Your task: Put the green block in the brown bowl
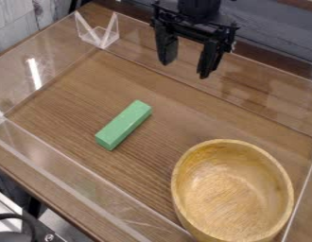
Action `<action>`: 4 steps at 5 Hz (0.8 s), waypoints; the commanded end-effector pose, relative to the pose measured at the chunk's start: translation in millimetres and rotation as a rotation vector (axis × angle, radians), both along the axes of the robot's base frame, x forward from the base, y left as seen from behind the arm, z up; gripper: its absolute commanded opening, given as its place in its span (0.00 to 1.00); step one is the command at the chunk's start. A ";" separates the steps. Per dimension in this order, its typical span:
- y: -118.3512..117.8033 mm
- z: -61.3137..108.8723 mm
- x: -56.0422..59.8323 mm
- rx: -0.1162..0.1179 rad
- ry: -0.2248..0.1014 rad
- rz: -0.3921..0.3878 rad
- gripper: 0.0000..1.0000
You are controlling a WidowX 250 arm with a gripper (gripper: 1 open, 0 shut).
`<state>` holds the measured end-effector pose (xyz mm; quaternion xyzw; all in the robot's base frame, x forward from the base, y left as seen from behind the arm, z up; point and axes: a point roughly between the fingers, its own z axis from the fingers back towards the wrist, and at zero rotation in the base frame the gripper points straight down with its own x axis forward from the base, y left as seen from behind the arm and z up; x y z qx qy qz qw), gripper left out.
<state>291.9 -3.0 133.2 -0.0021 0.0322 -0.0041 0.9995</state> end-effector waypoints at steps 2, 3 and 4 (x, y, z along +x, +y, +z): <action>38.6 -34.5 -31.4 0.003 0.035 -0.085 1.00; 58.4 -38.2 -47.8 0.010 0.004 -0.116 1.00; 69.5 -43.2 -53.0 0.018 -0.015 -0.129 1.00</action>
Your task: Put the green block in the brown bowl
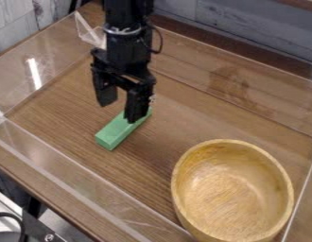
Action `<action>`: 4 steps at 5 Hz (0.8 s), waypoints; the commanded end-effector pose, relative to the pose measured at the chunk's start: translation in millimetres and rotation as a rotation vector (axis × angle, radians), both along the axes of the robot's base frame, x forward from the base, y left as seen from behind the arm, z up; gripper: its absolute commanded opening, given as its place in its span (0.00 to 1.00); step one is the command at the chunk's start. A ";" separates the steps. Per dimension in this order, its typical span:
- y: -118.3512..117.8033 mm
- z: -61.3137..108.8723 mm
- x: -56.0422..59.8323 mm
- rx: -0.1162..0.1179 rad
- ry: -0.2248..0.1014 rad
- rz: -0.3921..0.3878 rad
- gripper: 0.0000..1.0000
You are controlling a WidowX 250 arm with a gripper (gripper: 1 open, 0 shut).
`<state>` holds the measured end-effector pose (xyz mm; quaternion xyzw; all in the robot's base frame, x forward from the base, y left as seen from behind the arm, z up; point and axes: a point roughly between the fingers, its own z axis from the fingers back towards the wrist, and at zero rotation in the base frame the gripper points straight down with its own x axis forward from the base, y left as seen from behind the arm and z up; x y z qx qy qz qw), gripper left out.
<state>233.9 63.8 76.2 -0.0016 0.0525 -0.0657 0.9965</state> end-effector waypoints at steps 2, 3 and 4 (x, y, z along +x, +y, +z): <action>12.7 -2.1 1.4 0.019 -0.079 -0.027 1.00; 15.6 -8.4 1.6 0.018 -0.085 -0.031 1.00; 17.6 -14.3 2.0 0.015 -0.088 -0.035 1.00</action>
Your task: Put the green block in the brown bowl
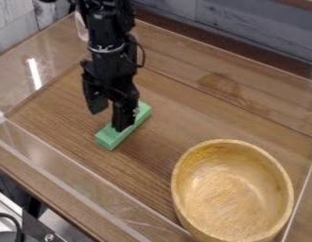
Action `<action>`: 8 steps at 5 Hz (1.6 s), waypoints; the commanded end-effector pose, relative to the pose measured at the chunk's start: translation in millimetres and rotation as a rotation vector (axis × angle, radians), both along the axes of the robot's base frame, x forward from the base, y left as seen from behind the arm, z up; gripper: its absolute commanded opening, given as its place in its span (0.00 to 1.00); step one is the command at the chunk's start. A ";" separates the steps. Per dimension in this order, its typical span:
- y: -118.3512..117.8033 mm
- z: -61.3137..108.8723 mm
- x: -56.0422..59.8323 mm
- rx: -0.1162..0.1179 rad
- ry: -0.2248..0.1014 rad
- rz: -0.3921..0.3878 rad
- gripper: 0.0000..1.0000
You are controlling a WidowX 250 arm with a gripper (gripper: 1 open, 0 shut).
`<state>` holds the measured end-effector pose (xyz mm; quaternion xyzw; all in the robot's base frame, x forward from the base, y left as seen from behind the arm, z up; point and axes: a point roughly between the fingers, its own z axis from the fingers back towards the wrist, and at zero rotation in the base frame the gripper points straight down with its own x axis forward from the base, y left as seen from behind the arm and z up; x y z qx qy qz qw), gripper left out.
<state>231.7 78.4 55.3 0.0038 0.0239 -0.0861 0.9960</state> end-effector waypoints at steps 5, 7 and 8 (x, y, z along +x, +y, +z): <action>10.0 -9.6 8.8 -0.001 -0.038 0.004 1.00; 10.9 -13.0 9.5 -0.006 -0.033 0.010 1.00; 11.1 -14.5 9.7 -0.008 -0.030 0.014 0.00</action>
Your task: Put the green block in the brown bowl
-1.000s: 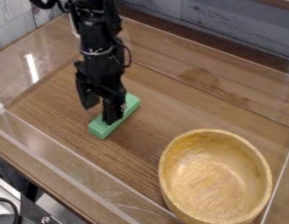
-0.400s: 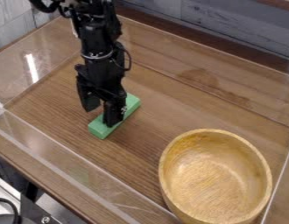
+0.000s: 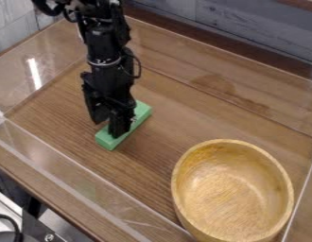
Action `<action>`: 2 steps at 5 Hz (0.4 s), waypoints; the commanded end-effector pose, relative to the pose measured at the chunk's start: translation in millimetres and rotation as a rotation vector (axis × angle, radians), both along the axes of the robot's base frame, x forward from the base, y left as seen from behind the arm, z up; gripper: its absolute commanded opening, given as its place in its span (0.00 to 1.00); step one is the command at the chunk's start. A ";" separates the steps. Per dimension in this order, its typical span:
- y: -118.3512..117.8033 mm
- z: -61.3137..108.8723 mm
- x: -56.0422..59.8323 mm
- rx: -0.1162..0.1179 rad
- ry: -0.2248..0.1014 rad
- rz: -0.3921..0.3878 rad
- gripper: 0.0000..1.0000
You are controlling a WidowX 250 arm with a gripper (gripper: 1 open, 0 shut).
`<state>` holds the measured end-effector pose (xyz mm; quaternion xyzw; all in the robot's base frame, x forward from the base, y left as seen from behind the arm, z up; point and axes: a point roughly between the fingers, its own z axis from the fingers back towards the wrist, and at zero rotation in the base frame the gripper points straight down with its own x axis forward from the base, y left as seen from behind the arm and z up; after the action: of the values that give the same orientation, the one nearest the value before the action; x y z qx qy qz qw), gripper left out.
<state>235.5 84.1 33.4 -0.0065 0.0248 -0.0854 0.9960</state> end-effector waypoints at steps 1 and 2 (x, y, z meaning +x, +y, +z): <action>4.3 9.4 5.1 0.009 -0.027 0.022 0.00; 3.8 13.3 4.5 0.006 -0.021 0.029 0.00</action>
<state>232.3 84.5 35.1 -0.0127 0.0363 -0.0721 0.9967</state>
